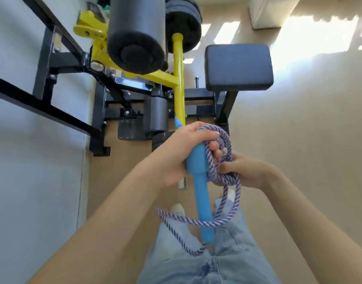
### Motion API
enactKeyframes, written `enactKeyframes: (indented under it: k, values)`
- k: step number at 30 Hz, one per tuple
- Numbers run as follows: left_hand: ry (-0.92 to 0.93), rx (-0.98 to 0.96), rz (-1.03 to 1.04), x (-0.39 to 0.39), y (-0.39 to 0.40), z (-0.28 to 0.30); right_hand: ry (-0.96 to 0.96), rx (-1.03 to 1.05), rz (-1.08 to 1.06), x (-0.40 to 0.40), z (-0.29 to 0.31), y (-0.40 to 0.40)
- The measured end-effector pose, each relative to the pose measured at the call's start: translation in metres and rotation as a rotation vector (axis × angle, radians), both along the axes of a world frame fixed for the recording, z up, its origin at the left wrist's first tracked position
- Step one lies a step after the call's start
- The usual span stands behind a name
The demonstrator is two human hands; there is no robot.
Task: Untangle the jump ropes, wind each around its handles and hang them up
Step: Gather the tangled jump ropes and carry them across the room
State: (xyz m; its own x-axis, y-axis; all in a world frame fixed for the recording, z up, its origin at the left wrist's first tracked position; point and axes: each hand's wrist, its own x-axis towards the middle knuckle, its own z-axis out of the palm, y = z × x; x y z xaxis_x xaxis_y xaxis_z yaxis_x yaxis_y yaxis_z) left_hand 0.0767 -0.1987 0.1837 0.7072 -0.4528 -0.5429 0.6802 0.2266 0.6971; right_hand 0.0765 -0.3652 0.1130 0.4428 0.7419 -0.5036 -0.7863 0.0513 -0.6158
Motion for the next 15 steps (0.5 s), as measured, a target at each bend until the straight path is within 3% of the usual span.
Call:
enactKeyframes:
  k: [2, 4, 7, 8, 12, 15]
  values:
    - [0.014, 0.018, -0.022, 0.016, -0.033, 0.016, 0.106, 0.059, -0.034, 0.002, 0.004, -0.025]
    - [-0.084, 0.125, -0.078, 0.038, -0.066, 0.02, 0.122, 0.077, -0.113, 0.012, 0.006, -0.059]
    - [-0.394, 0.565, -0.204, 0.076, -0.126, 0.0, -0.057, -0.062, -0.347, 0.034, 0.015, -0.14]
    - [-0.441, 0.63, -0.254, 0.086, -0.152, -0.012, -0.103, -0.121, -0.437, 0.041, 0.019, -0.175]
    - [-0.271, 0.478, -0.525, 0.097, -0.303, -0.053, -0.166, -0.146, -0.643, 0.051, 0.032, -0.316]
    - [-0.123, 0.326, -0.582, 0.104, -0.416, -0.065, -0.097, -0.123, -0.874, 0.055, 0.039, -0.408]
